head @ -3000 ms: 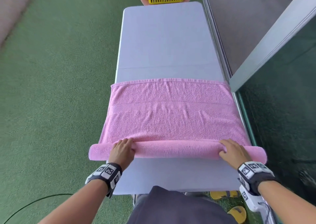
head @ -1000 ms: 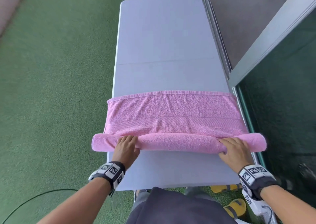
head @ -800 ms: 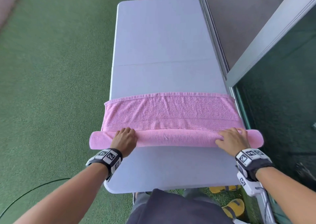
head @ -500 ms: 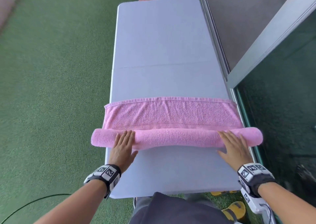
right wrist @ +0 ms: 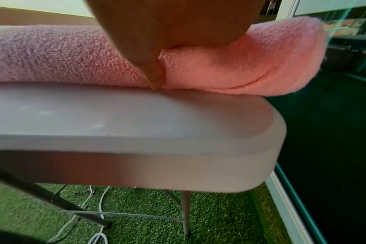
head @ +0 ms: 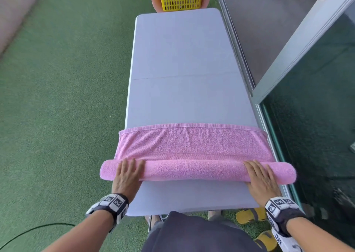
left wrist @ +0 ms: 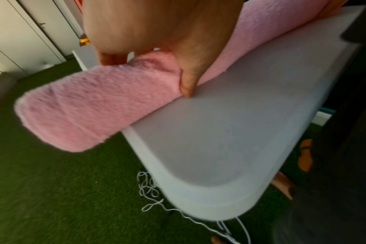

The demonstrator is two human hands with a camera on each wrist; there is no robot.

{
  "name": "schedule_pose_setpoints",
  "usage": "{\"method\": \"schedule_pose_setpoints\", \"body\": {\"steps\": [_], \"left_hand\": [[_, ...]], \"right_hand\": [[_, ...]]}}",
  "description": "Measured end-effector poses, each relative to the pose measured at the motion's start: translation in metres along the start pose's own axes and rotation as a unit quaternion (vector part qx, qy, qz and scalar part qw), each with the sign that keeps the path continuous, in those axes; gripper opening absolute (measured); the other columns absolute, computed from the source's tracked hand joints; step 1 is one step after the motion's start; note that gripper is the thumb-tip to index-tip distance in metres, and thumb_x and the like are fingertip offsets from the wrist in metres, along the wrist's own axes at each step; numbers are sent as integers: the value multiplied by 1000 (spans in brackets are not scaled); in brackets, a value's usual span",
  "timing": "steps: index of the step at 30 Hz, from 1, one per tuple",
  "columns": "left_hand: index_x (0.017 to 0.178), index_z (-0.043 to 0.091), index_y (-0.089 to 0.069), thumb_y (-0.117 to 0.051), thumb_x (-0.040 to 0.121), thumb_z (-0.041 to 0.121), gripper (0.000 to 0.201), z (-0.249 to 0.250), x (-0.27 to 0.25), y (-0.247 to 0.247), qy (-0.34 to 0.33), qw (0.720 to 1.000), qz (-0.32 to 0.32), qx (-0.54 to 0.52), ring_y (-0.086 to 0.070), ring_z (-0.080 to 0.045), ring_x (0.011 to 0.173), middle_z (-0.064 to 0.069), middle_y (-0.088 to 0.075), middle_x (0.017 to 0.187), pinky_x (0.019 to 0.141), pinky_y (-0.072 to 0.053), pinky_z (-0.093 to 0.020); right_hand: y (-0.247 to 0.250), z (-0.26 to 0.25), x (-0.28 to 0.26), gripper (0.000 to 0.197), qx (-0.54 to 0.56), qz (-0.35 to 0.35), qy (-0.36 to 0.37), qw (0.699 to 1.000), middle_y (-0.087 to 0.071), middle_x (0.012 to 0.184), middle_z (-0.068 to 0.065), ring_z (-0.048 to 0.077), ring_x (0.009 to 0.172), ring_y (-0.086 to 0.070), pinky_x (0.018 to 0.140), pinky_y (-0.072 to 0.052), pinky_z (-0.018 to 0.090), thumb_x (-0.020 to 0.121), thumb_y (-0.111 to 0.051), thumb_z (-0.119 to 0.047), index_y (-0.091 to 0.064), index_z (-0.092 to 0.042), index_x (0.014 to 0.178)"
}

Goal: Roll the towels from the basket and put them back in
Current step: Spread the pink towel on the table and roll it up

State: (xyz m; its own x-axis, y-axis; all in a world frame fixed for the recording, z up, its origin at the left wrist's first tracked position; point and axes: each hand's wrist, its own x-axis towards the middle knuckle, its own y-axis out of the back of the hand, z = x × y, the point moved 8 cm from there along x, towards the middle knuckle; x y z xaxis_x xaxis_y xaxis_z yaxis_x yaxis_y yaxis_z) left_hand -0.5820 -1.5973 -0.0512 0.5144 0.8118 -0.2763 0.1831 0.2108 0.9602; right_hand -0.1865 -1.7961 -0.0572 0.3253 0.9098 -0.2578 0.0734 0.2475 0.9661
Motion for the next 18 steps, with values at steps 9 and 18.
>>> {"method": "schedule_pose_setpoints", "body": {"steps": [9,18], "left_hand": [[148,16,-21,-74,73,34,93,32,-14,10,-41,998,36,-36,-24,-32,141,-15,-36,149,115,-5,-51],[115,14,-59,-64,80,35,41,37,-29,14,-83,992,33,-91,-59,-23,102,-2,-65,108,104,-35,-47]], "right_hand": [[8,-5,2,69,15,-20,-28,999,-35,151,2,22,143,-26,119,-6,46,83,-60,-12,-33,-16,146],[20,-2,-4,59,11,-170,7,985,-48,133,-6,16,122,-44,106,-30,40,80,-58,-42,-44,-27,135]]}}
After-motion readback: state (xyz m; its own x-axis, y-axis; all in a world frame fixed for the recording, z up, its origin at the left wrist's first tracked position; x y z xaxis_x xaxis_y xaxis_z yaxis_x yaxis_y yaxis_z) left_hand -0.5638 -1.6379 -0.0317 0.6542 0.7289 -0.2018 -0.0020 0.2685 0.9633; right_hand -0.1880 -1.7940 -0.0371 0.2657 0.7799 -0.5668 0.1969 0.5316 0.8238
